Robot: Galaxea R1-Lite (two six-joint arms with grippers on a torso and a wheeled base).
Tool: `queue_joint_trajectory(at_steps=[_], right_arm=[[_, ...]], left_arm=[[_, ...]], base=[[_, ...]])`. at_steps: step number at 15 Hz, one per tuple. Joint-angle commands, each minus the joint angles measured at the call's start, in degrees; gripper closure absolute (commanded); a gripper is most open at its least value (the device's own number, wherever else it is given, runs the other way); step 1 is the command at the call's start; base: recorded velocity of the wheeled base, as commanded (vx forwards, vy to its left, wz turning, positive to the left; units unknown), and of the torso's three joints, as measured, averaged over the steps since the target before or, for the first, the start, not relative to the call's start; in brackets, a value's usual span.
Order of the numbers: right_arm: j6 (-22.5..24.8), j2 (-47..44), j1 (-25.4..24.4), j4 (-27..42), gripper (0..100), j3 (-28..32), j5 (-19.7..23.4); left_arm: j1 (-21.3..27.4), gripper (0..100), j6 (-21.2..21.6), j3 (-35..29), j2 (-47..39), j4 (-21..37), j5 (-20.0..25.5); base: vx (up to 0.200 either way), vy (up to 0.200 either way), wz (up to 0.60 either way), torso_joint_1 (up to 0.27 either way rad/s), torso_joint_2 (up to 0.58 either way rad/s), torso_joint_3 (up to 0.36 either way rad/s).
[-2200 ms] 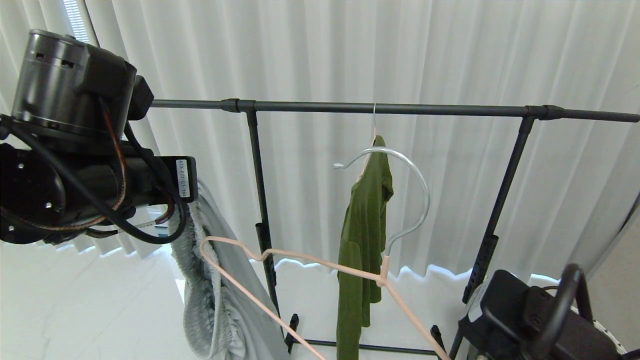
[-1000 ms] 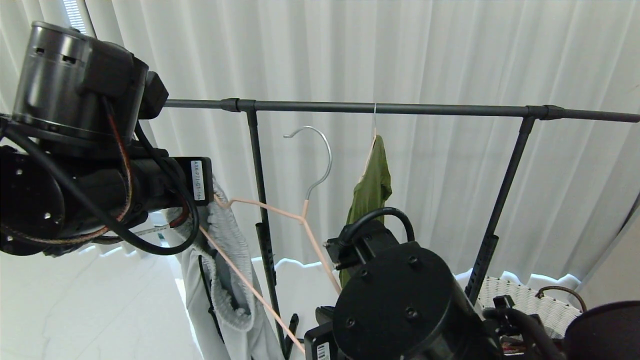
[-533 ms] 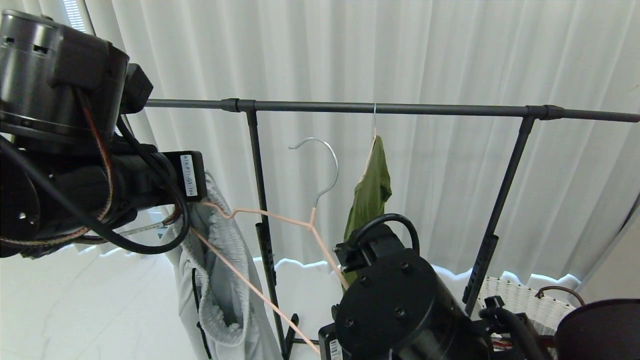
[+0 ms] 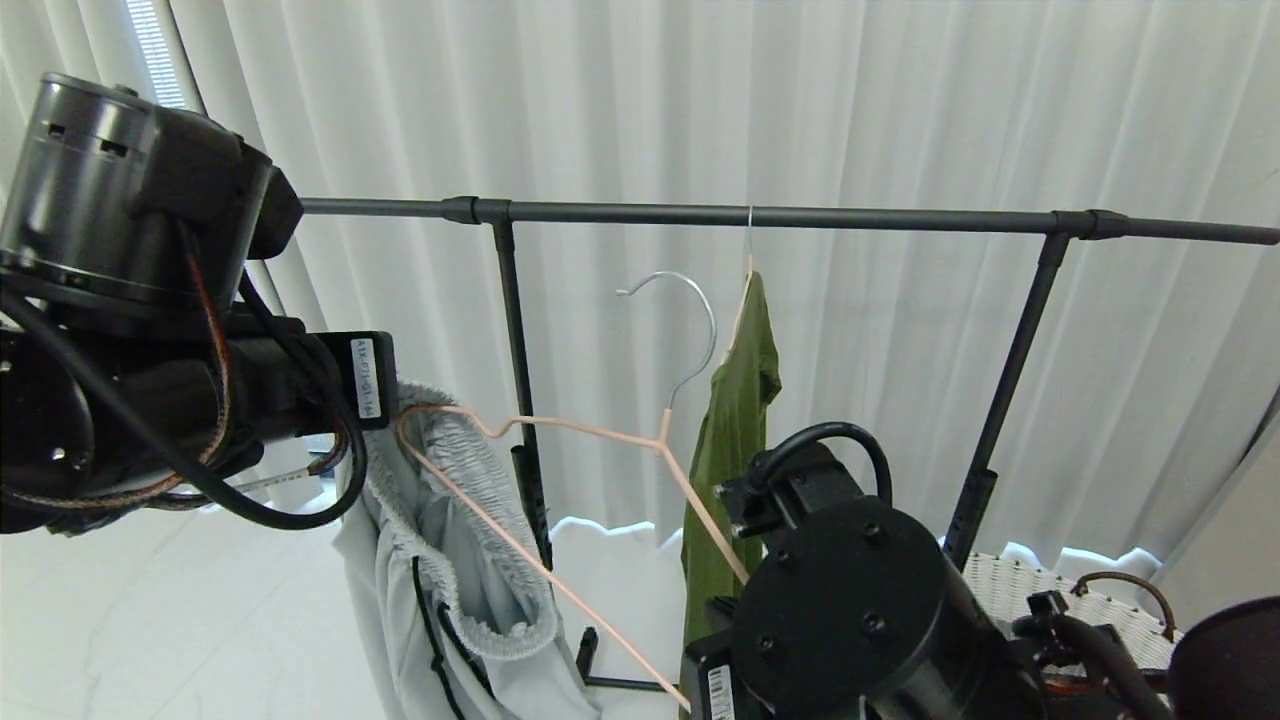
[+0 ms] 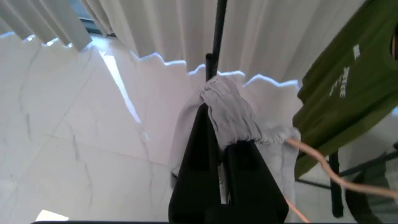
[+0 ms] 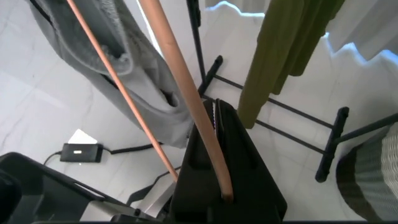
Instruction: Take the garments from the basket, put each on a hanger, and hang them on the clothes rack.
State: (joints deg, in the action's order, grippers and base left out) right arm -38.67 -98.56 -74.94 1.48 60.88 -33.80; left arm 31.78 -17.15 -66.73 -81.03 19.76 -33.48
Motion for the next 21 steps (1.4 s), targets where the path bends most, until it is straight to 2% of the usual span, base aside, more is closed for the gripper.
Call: queue_joint_trajectory(at_steps=[1, 4, 7, 9, 11, 13, 15, 21], right_arm=[[0.08, 0.12, 0.14, -0.24, 100, 0.29, 0.05], [0.17, -0.67, -0.21, -0.68, 100, 1.7, 0.23], [1.67, -1.02, -0.65, -0.42, 100, 1.35, 0.41], [1.93, -2.16, -0.65, -0.6, 100, 1.7, 0.67], [2.55, -2.95, -2.23, -0.77, 100, 1.7, 1.37], [2.72, -3.83, -3.02, -2.79, 100, 1.87, 1.37], [3.34, -4.01, -3.64, -5.17, 100, 1.87, 1.46], [3.86, -2.69, -4.17, -5.96, 100, 1.96, 0.32]], left_arm=[[5.66, 100, -0.07, 0.2, 0.35, 0.37, 0.08], [11.02, 100, -1.57, -0.15, 0.35, 0.28, 0.43], [13.48, 100, -2.71, -1.38, 1.4, 0.28, 2.45], [16.12, 100, -3.68, -1.91, 4.39, 0.28, 7.99], [16.47, 100, -3.59, -1.91, 7.73, 0.28, 16.86], [16.47, 100, -3.5, -1.82, 9.31, 0.28, 20.82], [16.65, 100, -3.5, -1.74, 9.4, 0.28, 21.08], [18.32, 100, -3.33, 0.29, 9.31, 0.28, 20.82]], base=[[0.0, 0.0, 0.0, 0.0, 0.0, 0.0], [0.0, 0.0, 0.0, 0.0, 0.0, 0.0], [0.0, 0.0, 0.0, 0.0, 0.0, 0.0], [0.0, 0.0, 0.0, 0.0, 0.0, 0.0], [0.0, 0.0, 0.0, 0.0, 0.0, 0.0], [0.0, 0.0, 0.0, 0.0, 0.0, 0.0], [0.0, 0.0, 0.0, 0.0, 0.0, 0.0], [0.0, 0.0, 0.0, 0.0, 0.0, 0.0]])
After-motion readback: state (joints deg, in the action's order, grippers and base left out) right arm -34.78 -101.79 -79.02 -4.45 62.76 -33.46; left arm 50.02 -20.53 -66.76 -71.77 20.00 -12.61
